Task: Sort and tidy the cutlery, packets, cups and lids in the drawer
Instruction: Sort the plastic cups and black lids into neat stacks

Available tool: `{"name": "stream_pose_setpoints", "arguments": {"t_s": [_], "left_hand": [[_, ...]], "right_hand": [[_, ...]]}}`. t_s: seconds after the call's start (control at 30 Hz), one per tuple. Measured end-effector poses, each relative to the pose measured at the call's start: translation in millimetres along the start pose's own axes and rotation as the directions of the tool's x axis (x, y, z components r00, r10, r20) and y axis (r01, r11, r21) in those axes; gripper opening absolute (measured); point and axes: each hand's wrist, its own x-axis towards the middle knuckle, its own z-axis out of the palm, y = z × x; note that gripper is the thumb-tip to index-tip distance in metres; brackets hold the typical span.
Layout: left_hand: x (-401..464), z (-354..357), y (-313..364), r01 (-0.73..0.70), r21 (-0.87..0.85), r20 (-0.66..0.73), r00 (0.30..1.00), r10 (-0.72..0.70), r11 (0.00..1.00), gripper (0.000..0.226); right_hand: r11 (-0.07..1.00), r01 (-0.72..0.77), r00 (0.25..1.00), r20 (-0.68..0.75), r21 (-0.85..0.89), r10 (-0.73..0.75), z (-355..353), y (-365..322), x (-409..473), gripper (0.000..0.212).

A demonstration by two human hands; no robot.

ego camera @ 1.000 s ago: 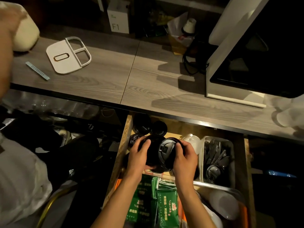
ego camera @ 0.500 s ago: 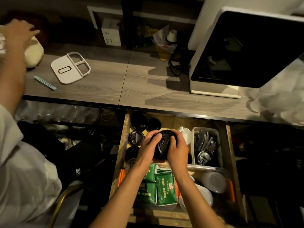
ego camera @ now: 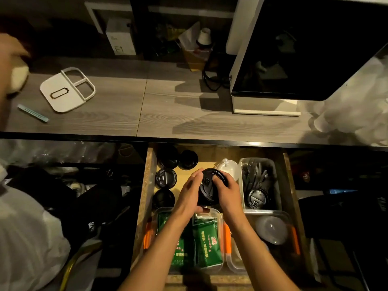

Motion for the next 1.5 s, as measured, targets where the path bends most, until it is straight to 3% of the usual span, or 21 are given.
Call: {"name": "stream_pose_setpoints", "arguments": {"t_s": [0.1, 0.23, 0.47, 0.63, 0.67, 0.8, 0.87, 0.97, 1.07, 1.2, 1.33, 1.5], "left_hand": [[31, 5, -5, 0.002, 0.028, 0.006, 1.0, -0.003, 1.0, 0.028], [82, 4, -21, 0.012, 0.089, -0.086, 0.996, -0.005, 0.996, 0.025], [168, -9, -54, 0.108, 0.189, -0.2, 0.977, -0.069, 0.976, 0.04], [203, -12, -84, 0.152, 0.213, -0.243, 0.965, -0.098, 0.965, 0.033], [207, -13, -89, 0.162, 0.241, -0.255, 0.962, -0.098, 0.957, 0.036], [226, -23, -115, 0.177, 0.326, -0.312, 0.948, -0.071, 0.929, 0.085], [210, -19, -96, 0.184, 0.322, -0.307, 0.948, -0.082, 0.929, 0.079], [187, -22, -77, 0.154, 0.308, -0.306, 0.95, -0.055, 0.939, 0.05], [170, -40, -78, 0.14, 0.343, -0.275, 0.96, -0.044, 0.929, 0.043], [155, -58, -88, 0.228, 0.407, -0.22, 0.964, -0.148, 0.884, 0.059], [154, -64, -93, 0.361, 0.378, -0.176, 0.932, -0.317, 0.853, 0.066], [159, -60, -91, 0.467, 0.288, -0.141, 0.884, -0.445, 0.836, 0.074]], "right_hand": [[0.998, 0.039, 0.999, 0.001, -0.057, -0.039, -2, 10, 30, 0.016], [0.994, -0.098, 0.989, 0.104, -0.05, 0.103, 1, 21, 70, 0.017], [0.929, -0.004, 0.975, 0.204, -0.369, 0.085, 11, 55, 143, 0.01], [0.854, 0.046, 0.986, 0.162, -0.519, 0.045, 17, 83, 164, 0.038], [0.842, 0.054, 0.99, 0.141, -0.537, 0.027, 18, 87, 164, 0.043], [0.857, 0.081, 0.996, 0.077, -0.51, -0.048, 15, 91, 159, 0.044], [0.884, 0.089, 0.996, 0.045, -0.459, -0.077, 10, 85, 152, 0.038], [0.903, 0.124, 0.991, 0.002, -0.412, -0.135, -1, 79, 130, 0.015], [0.899, 0.077, 0.994, 0.108, -0.431, -0.034, -8, 86, 105, 0.015], [0.752, 0.065, 0.96, 0.247, -0.655, 0.132, -5, 111, 101, 0.024], [0.633, 0.056, 0.943, 0.249, -0.772, 0.22, 12, 133, 114, 0.06], [0.553, 0.052, 0.941, 0.227, -0.831, 0.252, 22, 145, 125, 0.067]]}}
